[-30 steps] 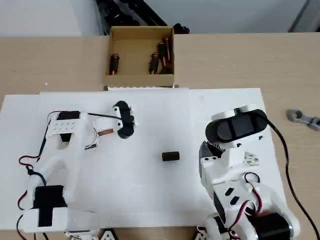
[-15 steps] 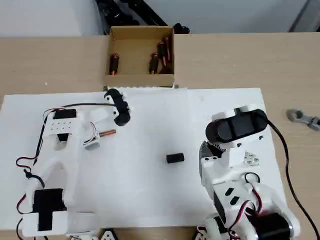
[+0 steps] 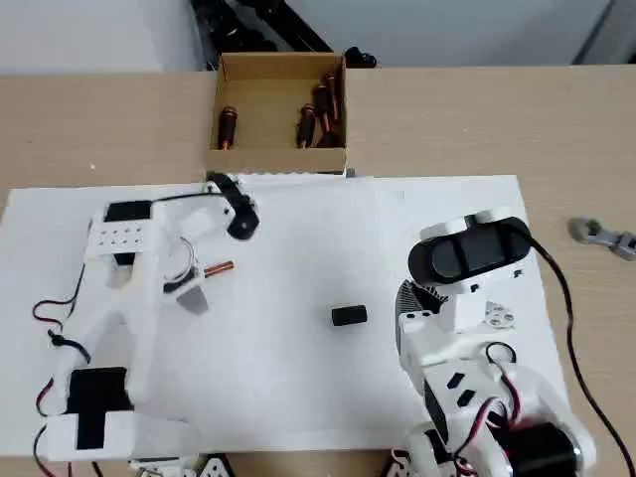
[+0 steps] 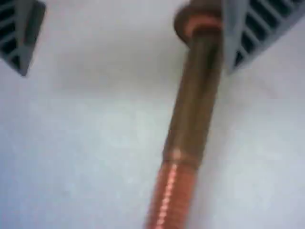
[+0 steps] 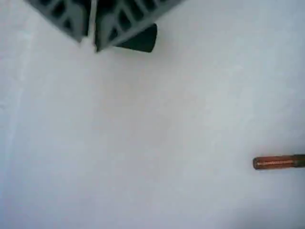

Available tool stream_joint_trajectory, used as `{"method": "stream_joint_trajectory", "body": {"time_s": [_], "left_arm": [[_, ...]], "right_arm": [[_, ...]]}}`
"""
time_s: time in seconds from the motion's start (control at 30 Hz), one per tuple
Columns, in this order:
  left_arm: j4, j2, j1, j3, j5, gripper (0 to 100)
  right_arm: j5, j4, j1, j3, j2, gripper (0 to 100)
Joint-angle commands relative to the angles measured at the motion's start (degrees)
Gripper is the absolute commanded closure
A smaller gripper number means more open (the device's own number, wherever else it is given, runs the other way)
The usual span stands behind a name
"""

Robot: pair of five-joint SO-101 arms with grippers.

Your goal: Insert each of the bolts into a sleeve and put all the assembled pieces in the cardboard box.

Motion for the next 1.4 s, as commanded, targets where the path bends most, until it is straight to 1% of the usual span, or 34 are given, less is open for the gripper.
{"method": "stream_joint_trajectory", "body": {"time_s": [0.0, 0.1, 0.13, 0.27, 0.33, 0.43, 0.57, 0.63, 0.7, 0.83, 0.9, 1.03, 1.07, 1.13, 1.17, 1.27, 1.37], "left_arm": [[4.48, -1.05, 0.0, -7.69, 4.84, 75], [8.44, -1.05, 0.0, -14.11, 11.08, 75], [9.85, -0.97, 0.0, -16.57, 14.15, 75], [17.76, -0.44, 0.0, -26.77, 31.47, 75], [21.01, -0.35, 0.0, -30.2, 39.21, 75], [24.53, -0.35, 0.0, -32.66, 48.53, 75], [24.62, -0.35, -0.09, -32.48, 57.58, 75], [24.53, 0.62, 0.0, -32.48, 60.75, 75], [24.53, 3.25, 0.0, -32.48, 62.42, 75], [24.53, 12.22, -1.85, -33.01, 63.65, 76], [24.53, 16.62, -3.25, -34.24, 63.65, 78], [24.44, 22.51, -5.63, -38.2, 63.82, 79], [24.44, 23.21, -6.24, -39.16, 64.7, 79], [24.53, 23.12, -7.65, -39.78, 69.98, 79], [24.53, 22.77, -8.18, -39.96, 71.38, 79], [24.53, 20.57, -8.26, -39.69, 72.26, 79], [24.7, 16.88, -8.0, -39.6, 77.01, 79]], "right_arm": [[0.09, -1.01, 0.4, -0.26, -0.31, 99.5], [0.09, -1.01, 0.4, -0.26, -0.75, 99.5], [0.09, -1.01, 0.4, -0.26, -1.54, 99.5], [0.09, -0.57, 0.31, 0.0, -5.41, 99.5], [-1.49, 0.4, 0.4, 0.35, -6.37, 99.5], [-4.84, 1.19, 0.48, 2.73, -6.37, 99.5], [-4.84, -1.89, 0.48, 4.13, -6.29, 99.5], [-4.84, -2.51, 0.4, 4.13, -6.2, 99.5], [-4.84, -1.98, 0.4, 4.13, -4.88, 99.5], [-5.1, -2.24, 0.22, 4.04, -1.8, 99.5], [-5.1, -2.68, 0.04, 3.87, -0.92, 99.5], [-4.84, -2.68, 0.04, 3.87, -0.22, 99.5], [-4.84, -2.68, 0.04, 3.87, -0.13, 99.5], [-4.75, -2.68, 0.04, 3.87, -0.13, 99.5], [-4.75, -2.68, 0.04, 3.87, -0.13, 99.5], [-4.75, -2.68, 0.04, 4.04, -0.13, 99.5], [-4.75, -2.68, 0.04, 4.13, -0.13, 99.5]]}}
